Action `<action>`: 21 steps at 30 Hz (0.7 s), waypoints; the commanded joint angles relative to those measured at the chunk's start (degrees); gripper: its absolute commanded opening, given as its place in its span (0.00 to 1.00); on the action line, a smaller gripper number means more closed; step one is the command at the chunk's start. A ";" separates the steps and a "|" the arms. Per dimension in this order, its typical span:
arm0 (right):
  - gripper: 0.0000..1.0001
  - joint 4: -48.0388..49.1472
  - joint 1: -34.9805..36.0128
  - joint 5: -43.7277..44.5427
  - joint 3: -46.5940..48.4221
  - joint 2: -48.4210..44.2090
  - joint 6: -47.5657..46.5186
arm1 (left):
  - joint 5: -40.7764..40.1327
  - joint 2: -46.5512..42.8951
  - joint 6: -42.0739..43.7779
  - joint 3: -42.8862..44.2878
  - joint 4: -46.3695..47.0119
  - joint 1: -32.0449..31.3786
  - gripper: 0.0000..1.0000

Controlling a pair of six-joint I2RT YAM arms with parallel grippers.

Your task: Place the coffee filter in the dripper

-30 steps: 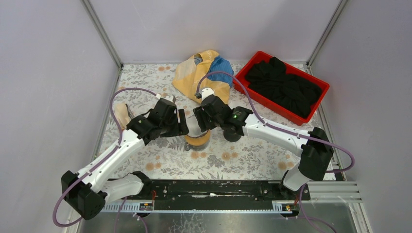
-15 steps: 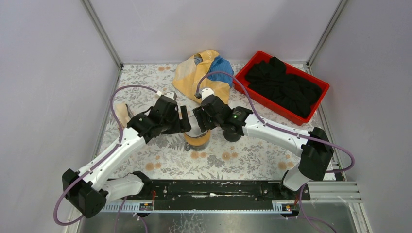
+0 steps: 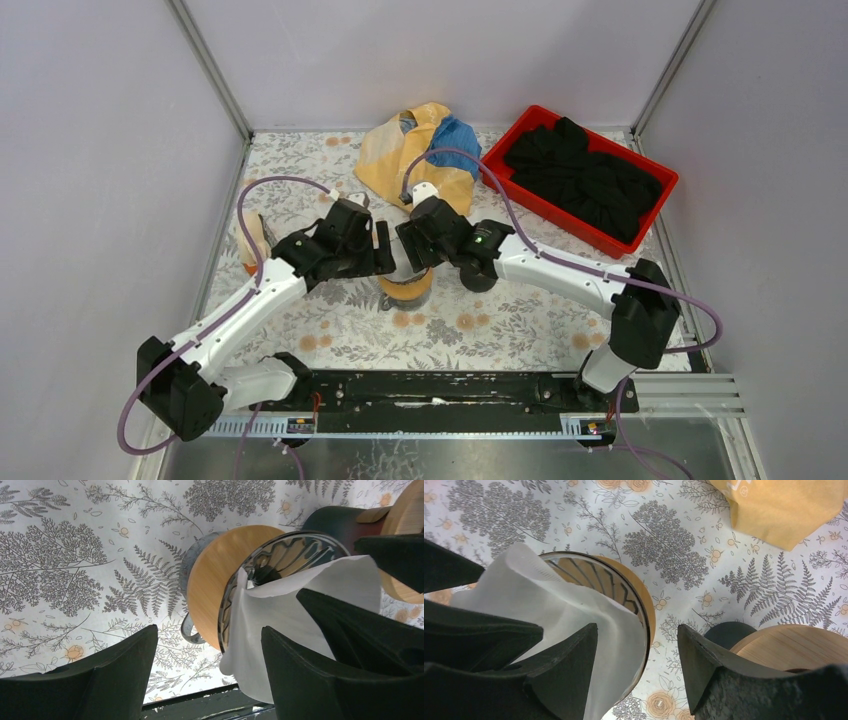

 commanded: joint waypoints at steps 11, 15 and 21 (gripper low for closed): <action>0.69 0.57 -1.41 3.45 1.45 2.39 0.05 | 1.06 0.89 1.71 -2.84 2.40 -0.10 0.82; 0.68 0.79 -1.59 2.87 1.56 4.08 -0.03 | 0.89 0.75 1.78 -3.30 2.40 -0.12 0.81; 0.67 1.01 -1.69 1.99 1.53 4.49 -0.05 | 0.59 1.11 1.85 -3.30 2.08 -0.11 0.81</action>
